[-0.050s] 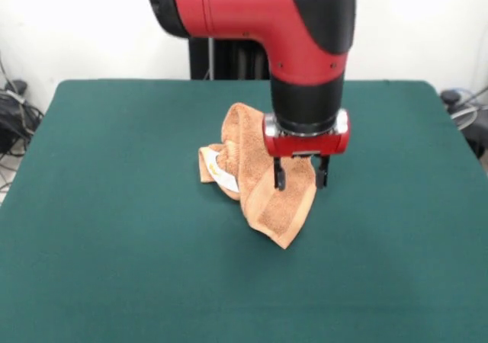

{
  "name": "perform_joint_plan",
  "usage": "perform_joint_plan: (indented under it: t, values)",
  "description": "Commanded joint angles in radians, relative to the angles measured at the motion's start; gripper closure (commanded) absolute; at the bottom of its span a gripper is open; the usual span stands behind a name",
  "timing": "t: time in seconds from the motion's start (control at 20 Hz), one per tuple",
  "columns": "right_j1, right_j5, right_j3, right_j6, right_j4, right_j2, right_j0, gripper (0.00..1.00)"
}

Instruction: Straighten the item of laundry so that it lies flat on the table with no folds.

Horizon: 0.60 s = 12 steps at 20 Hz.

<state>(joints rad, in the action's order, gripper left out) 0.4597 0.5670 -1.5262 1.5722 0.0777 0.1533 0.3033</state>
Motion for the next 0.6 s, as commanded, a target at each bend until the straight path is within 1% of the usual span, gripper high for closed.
perform_joint_plan:
  t: [0.05,0.3,0.4,0.5,0.6]
  values:
    - [-0.082,-0.084,0.025,0.096,-0.017,0.096,0.011,0.00]
    - [-0.106,-0.092,0.043,0.088,-0.019,0.104,0.016,0.00]
    - [-0.100,-0.095,0.037,0.095,-0.019,0.100,0.014,0.00]
    - [-0.082,-0.095,0.039,0.114,-0.008,0.068,-0.008,0.00]
    - [-0.066,-0.087,0.056,0.156,0.010,0.000,-0.058,0.00]
